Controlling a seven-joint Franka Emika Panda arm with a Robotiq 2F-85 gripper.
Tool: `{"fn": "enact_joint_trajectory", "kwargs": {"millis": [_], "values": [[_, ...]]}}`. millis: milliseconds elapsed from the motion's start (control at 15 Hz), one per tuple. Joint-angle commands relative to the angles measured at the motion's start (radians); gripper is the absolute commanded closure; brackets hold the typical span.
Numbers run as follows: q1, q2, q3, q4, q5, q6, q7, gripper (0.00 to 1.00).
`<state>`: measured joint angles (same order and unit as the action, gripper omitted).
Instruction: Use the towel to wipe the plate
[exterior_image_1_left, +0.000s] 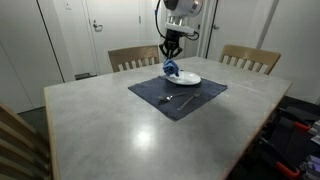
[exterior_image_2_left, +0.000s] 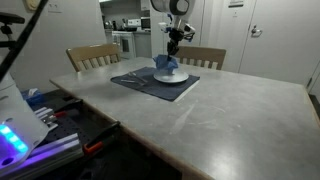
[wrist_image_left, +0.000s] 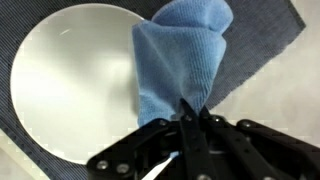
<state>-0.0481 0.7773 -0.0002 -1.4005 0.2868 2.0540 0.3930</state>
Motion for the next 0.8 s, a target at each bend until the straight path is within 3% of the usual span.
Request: {"fn": "enact_joint_trajectory", "kwargs": {"millis": [0, 400, 733], "values": [[0.057, -0.092, 0.031, -0.025, -0.007, 0.037, -0.067, 0.98], [0.150, -0.039, 0.098, 0.014, -0.005, 0.040, -0.133, 0.98], [0.214, 0.049, 0.061, 0.007, -0.077, 0.066, -0.086, 0.98]]}}
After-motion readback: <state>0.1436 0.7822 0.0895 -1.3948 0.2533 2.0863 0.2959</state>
